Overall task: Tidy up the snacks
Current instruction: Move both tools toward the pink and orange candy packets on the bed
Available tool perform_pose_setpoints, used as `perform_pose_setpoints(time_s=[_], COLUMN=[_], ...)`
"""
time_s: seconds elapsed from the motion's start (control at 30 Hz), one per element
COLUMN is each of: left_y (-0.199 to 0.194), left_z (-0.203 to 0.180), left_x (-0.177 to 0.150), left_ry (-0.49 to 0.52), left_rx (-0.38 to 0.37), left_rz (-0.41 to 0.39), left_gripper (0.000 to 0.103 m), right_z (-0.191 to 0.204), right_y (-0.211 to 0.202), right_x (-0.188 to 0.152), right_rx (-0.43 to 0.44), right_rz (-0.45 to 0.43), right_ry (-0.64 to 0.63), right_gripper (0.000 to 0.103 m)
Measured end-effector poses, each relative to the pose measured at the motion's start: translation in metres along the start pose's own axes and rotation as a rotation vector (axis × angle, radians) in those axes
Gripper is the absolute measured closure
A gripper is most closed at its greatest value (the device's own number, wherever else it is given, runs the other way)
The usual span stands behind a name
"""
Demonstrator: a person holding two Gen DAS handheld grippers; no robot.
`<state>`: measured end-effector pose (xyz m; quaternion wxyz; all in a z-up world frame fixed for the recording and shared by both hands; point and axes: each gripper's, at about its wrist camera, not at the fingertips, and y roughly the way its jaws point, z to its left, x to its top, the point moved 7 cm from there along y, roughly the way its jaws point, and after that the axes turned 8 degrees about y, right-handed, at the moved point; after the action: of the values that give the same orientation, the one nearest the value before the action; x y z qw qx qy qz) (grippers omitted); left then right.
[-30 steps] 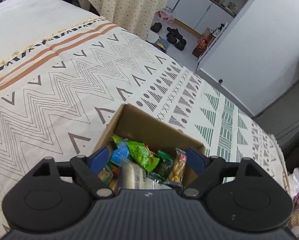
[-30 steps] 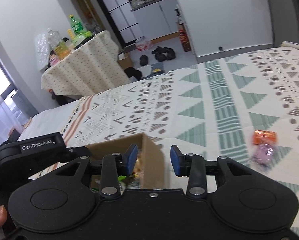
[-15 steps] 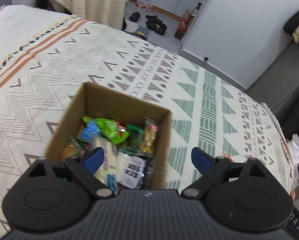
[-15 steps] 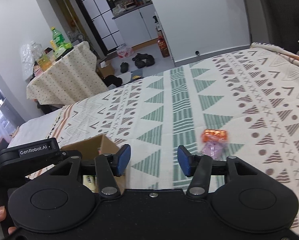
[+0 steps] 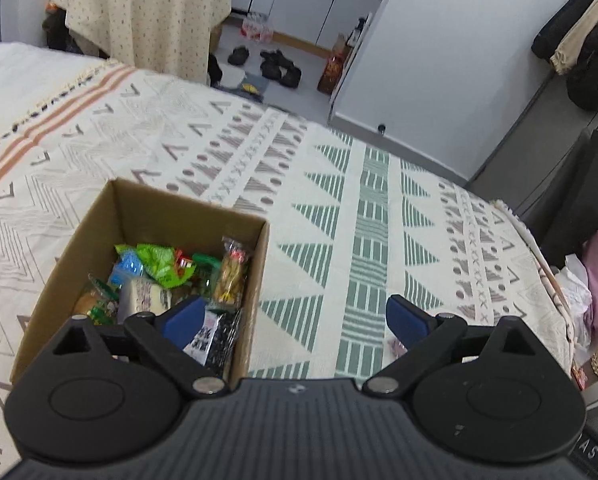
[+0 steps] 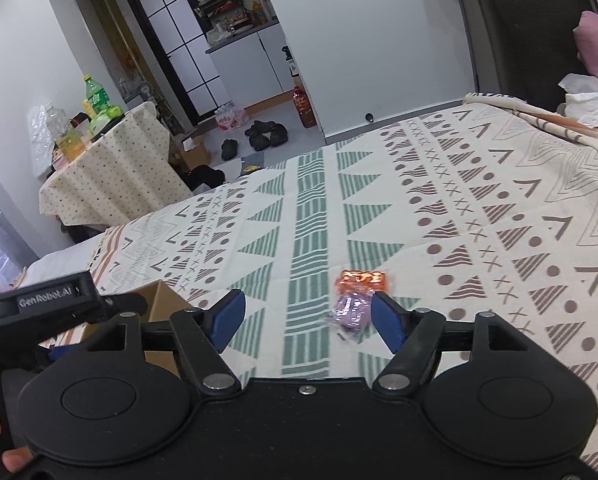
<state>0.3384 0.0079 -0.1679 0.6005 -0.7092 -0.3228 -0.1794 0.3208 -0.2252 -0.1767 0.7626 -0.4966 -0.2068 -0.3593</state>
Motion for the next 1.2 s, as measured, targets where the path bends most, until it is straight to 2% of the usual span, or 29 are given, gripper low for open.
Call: perform_pose_setpoints(time_s=[0.2, 0.47, 0.93, 1.2], left_y=[0.01, 0.025, 0.082, 0.118], left_z=[-0.012, -0.046, -0.102, -0.128], left_x=[-0.003, -0.006, -0.025, -0.036], left_ry=[0.001, 0.064, 0.215, 0.258], left_rx=[-0.007, -0.052, -0.053, -0.042], left_rz=[-0.011, -0.03, 0.113, 0.189], left_gripper=[0.006, 0.007, 0.008, 0.009], right_z=[-0.024, -0.06, -0.088, -0.114], right_y=[0.004, 0.023, 0.055, 0.081], right_x=[-0.004, -0.014, 0.002, 0.006], right_rx=[0.012, 0.024, 0.074, 0.038], right_rz=[0.013, 0.034, 0.059, 0.102], right_ry=[0.004, 0.043, 0.114, 0.188], right_gripper=[0.033, 0.034, 0.034, 0.041])
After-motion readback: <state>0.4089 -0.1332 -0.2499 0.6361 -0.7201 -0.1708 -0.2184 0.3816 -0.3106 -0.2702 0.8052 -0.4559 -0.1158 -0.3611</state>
